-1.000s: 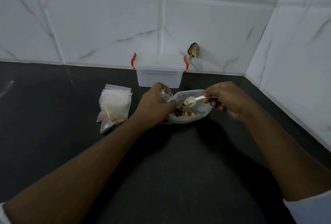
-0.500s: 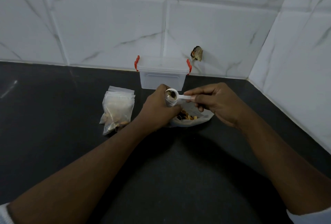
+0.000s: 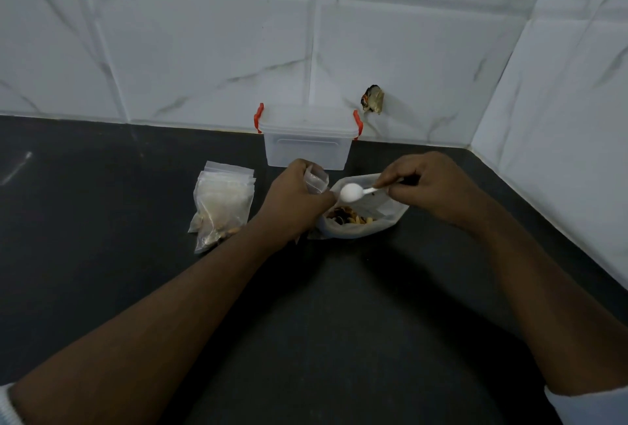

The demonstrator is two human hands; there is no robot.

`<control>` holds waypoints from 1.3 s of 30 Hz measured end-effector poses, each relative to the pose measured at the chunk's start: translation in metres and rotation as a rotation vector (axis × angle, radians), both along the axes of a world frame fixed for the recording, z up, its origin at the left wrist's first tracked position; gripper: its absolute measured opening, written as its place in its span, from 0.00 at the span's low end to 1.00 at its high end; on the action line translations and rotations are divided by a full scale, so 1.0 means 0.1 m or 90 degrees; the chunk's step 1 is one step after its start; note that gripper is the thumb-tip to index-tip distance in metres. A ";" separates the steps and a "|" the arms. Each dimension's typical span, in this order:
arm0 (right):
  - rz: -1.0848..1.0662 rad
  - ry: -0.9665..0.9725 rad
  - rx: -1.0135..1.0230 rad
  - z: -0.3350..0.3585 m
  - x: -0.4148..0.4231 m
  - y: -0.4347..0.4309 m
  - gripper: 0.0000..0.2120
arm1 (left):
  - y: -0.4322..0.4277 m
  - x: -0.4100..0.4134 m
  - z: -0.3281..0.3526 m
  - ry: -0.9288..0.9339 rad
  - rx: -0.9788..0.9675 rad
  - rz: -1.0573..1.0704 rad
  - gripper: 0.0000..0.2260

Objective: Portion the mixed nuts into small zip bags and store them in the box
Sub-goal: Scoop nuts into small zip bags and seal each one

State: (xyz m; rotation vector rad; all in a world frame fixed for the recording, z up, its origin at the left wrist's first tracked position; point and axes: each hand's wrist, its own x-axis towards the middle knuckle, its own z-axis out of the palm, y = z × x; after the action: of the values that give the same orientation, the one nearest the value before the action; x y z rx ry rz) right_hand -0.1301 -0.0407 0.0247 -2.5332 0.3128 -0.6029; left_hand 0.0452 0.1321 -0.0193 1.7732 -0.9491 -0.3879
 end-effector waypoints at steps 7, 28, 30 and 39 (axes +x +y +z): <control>-0.046 0.158 -0.096 -0.05 0.08 0.04 0.12 | -0.01 0.02 0.01 0.005 0.032 0.001 0.19; -0.137 -0.007 0.581 -0.09 0.07 -0.10 0.07 | 0.00 -0.03 0.02 -0.034 0.033 -0.015 0.18; -0.104 -0.043 0.619 -0.08 0.07 -0.08 0.07 | 0.01 -0.03 0.02 -0.035 0.034 -0.026 0.18; 0.048 -0.114 0.479 -0.09 0.15 0.16 0.11 | 0.04 -0.05 0.01 -0.060 0.015 -0.051 0.21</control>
State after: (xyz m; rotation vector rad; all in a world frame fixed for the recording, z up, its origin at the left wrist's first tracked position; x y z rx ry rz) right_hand -0.1148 -0.0251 0.0158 -1.7503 0.3049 -0.5466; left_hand 0.0403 0.1359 -0.0180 1.7924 -1.0889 -0.3701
